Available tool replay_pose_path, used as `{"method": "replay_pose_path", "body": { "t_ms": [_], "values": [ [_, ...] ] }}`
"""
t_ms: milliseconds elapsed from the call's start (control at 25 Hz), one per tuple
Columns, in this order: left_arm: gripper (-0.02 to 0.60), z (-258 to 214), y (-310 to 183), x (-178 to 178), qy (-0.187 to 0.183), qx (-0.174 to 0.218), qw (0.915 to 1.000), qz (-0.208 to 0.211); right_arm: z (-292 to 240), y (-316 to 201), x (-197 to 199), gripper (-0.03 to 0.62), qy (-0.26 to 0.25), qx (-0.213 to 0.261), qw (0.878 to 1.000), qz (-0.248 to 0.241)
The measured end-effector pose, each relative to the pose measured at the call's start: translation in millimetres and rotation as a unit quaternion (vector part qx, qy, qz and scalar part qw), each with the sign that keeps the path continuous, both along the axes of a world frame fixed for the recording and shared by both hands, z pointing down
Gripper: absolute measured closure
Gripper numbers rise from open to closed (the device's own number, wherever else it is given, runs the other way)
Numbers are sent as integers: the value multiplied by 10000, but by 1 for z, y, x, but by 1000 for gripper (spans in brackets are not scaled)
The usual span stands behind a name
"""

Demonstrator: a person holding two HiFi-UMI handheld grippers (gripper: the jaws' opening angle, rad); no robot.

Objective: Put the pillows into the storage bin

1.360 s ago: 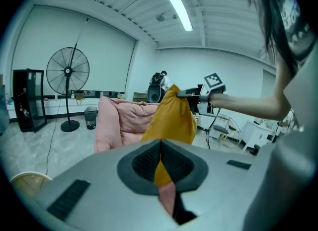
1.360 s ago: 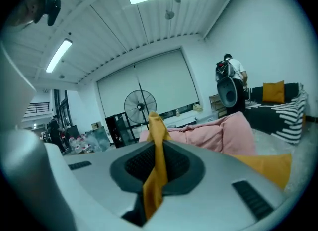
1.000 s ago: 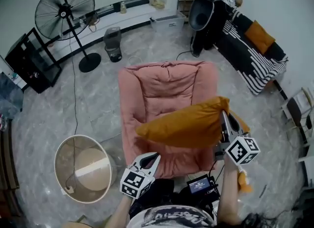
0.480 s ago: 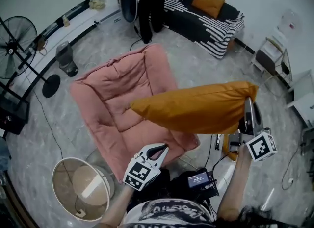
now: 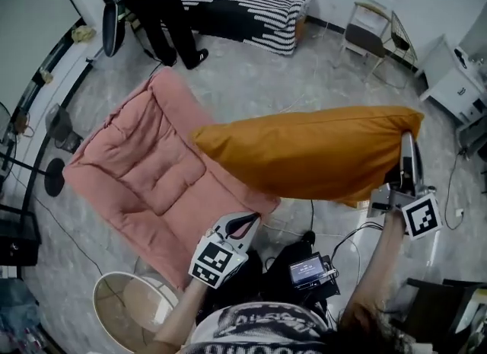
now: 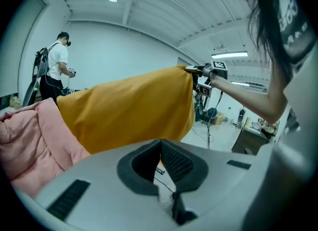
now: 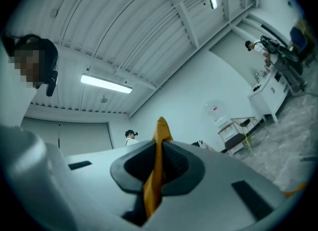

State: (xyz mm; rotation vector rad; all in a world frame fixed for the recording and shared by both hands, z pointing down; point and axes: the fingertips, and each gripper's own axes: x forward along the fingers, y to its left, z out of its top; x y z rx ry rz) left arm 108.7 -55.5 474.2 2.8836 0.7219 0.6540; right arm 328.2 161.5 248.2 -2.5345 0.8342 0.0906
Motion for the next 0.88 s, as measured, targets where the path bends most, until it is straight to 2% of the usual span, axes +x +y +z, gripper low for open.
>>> {"method": "replay_pose_path", "body": {
  "t_ms": [240, 400, 600, 760, 880],
  "values": [
    [569, 7, 53, 43, -140, 125, 9996, 198, -1, 77, 37, 574, 236, -440, 9980, 399],
    [569, 8, 93, 79, -238, 112, 9995, 150, 26, 110, 82, 574, 67, -1251, 9914, 369],
    [569, 11, 149, 125, -407, 235, 9986, 236, 90, 183, 152, 576, -432, -2178, 9727, 670],
    [569, 22, 195, 163, -488, 308, 9981, 219, 154, 273, 211, 577, -890, -2608, 9550, 1095],
    [569, 25, 233, 187, -519, 312, 9978, 256, 195, 336, 251, 577, -1148, -2876, 9427, 1240]
  ]
}}
